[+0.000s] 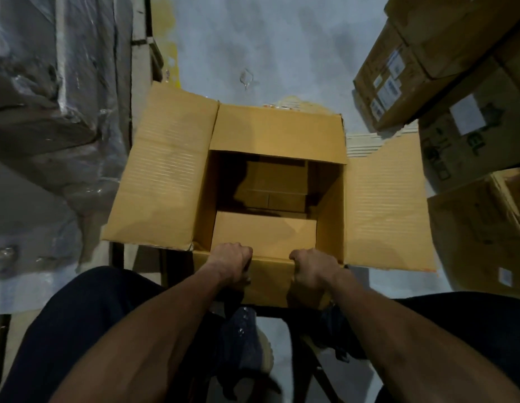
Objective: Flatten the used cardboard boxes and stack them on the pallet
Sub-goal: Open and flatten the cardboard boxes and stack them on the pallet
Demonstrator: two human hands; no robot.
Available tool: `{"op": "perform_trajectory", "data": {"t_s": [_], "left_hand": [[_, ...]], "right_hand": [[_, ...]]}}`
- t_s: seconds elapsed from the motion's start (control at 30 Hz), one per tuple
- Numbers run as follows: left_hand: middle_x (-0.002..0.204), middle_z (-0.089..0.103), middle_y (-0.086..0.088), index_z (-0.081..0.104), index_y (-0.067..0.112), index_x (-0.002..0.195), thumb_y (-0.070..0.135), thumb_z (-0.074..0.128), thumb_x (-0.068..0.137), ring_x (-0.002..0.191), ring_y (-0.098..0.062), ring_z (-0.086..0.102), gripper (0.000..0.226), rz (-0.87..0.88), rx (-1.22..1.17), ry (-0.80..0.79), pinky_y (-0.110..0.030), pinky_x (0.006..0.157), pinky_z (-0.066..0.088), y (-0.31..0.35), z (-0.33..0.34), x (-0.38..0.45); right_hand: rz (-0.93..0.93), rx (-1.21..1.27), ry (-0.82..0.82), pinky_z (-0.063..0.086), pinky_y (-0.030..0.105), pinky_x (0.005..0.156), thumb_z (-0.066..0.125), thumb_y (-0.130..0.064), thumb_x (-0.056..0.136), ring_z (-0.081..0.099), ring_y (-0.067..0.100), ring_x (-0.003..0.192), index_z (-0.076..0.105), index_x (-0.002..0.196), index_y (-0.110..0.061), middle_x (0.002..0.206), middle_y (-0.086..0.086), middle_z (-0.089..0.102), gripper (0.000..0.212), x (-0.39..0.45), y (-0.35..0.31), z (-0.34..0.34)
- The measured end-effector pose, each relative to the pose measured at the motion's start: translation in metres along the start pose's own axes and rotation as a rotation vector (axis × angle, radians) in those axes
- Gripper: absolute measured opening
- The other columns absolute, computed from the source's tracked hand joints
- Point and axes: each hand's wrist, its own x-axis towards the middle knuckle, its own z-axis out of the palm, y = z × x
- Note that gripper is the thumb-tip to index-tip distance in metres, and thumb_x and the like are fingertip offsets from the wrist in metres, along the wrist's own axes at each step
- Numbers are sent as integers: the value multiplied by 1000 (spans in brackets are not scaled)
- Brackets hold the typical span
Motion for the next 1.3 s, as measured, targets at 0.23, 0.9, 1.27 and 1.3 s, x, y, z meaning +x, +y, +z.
{"op": "perform_trajectory", "data": {"t_s": [0.23,0.9,1.27,1.3], "left_hand": [[140,54,-1,46,22,143,60,67,84,122,-21,54,73,-52,-294,-47,-36,98,49,-14,-14,14],[128,58,-28,47,2,138,4,59,97,104,-36,65,43,-277,-2674,516,-47,76,61,9,-172,132],[161,30,-11,25,11,157,29,51,104,147,-31,31,61,-33,-1550,750,-38,116,34,8,-263,155],[164,21,-10,20,12,158,27,51,104,150,-30,22,64,-44,-1322,724,-36,119,27,3,-264,165]], "right_hand": [[278,73,758,45,40,100,64,-32,93,52,26,119,53,135,-18,132,9,54,46,-5,19,-56],[456,486,709,51,38,69,66,-6,93,64,31,94,31,144,-13,116,14,61,62,74,45,-52],[475,496,655,52,33,72,66,-14,95,65,28,96,32,143,-16,120,11,62,59,67,39,-59],[472,497,650,53,34,74,66,-14,95,65,27,97,32,143,-16,121,10,62,59,67,39,-59]]}}
